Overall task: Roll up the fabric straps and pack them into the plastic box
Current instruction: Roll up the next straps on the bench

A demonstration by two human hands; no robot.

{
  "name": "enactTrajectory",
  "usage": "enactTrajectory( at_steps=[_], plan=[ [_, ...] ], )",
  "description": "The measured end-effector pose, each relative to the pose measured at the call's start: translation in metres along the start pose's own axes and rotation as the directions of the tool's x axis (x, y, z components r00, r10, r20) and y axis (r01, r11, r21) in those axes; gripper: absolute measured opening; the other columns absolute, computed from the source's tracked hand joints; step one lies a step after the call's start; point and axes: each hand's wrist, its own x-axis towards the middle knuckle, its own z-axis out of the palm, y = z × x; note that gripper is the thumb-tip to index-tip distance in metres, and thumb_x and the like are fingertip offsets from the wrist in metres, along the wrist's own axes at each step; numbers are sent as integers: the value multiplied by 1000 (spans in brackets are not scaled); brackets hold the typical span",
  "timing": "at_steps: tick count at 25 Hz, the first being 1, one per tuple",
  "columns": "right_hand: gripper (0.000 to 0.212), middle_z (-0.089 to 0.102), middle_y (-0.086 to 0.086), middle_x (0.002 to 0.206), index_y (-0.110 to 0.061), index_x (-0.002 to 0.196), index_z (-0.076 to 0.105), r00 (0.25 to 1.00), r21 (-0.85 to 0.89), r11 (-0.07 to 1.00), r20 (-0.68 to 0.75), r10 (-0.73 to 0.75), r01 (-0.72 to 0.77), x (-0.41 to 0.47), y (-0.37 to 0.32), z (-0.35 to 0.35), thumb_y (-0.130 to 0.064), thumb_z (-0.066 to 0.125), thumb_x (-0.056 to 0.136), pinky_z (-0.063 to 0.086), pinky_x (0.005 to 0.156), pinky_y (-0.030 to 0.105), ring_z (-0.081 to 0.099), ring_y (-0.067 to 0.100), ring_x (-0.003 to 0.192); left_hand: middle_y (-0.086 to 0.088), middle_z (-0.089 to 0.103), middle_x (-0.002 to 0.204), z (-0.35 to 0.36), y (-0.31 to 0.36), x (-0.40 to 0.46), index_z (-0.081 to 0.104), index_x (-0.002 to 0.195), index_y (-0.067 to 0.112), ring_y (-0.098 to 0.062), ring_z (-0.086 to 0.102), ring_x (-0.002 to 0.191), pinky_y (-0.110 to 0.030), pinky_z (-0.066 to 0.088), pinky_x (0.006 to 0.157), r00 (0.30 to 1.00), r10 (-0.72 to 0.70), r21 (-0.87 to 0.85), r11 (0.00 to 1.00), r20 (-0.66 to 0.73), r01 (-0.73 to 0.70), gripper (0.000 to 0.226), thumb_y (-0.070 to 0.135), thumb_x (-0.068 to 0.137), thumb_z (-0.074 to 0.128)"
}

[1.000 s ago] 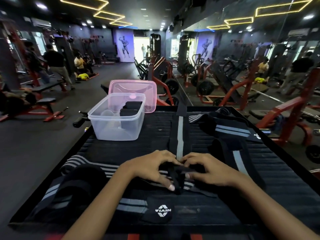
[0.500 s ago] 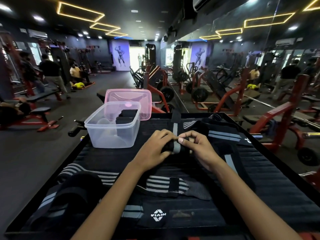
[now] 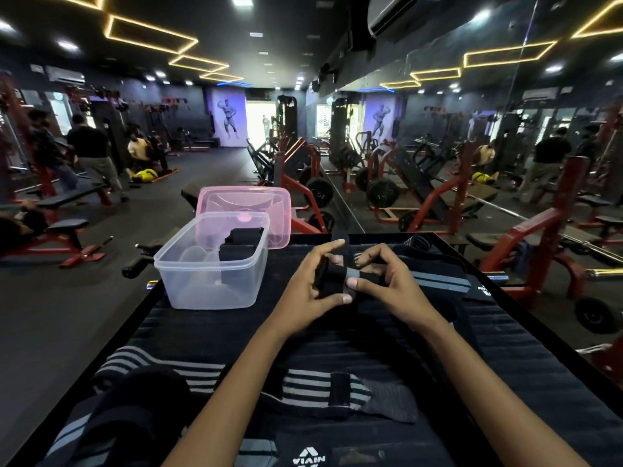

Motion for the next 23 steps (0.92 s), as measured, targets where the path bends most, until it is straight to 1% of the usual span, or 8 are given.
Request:
enactTrajectory(
  at_steps=[2,4,6,9,12,15,19,23],
  plan=[
    [24,60,3,89,-10,87,55,1000,-1,1000,-8,-27,27,2,6,4,-18,76,79,47,84,40,60,20,87,5,46,129,-3,-4,-1,57,126,35,1,44,125,-15,46,92,999,32,143,989,32,-37,64,9,73,79],
    [23,64,11,94,-9,87,60,999,18,999,-14,-39,40,2,10,6,-22,76,77,48,89,46,61,29,96,9,46,129,-3,-6,-1,62,121,33,4,43,124,-12,45,83,1000,-10,157,988,18,7,57,9,72,80],
    [29,65,9,104,-11,94,66,999,13,999,11,-51,51,-2,9,3,-20,80,71,47,97,37,61,22,106,6,53,124,-2,-7,0,64,121,24,2,50,119,-13,45,86,999,-33,82,996,-12,34,53,6,73,79],
    [47,59,-1,114,-17,109,66,987,-218,968,128,-101,127,-5,6,-3,-16,85,66,41,97,15,55,6,114,-9,62,113,-3,-9,1,67,117,10,-7,61,108,-17,44,95,998,-27,-1,1000,-54,27,48,3,71,80],
    [44,62,-10,106,-19,108,69,989,-320,937,89,-120,143,-3,5,-2,-10,84,68,42,90,13,58,0,105,-8,68,114,-5,-13,3,70,112,14,-16,64,111,-33,47,101,997,-28,-40,999,-69,25,45,10,69,83],
    [32,70,-9,100,-21,101,71,996,-231,969,23,-81,84,-4,3,-5,-11,82,72,47,89,23,64,4,99,2,67,120,-4,-9,1,67,118,18,-11,61,116,-32,45,104,1000,6,12,1000,-30,-5,48,11,73,81],
    [34,64,15,99,-26,97,60,999,-63,998,-41,14,-17,-3,8,-8,-42,77,73,50,81,51,60,32,85,1,61,124,1,-4,-3,61,121,16,-11,57,119,-22,47,95,997,61,-11,998,-43,-62,45,5,79,74],
    [31,63,17,96,-21,95,59,999,18,1000,-39,13,-13,-3,7,-2,-42,73,77,48,78,53,59,35,83,-4,51,128,2,-5,-7,67,118,15,-7,52,122,-18,47,93,998,40,16,999,-47,-39,49,3,72,80]
  ],
)
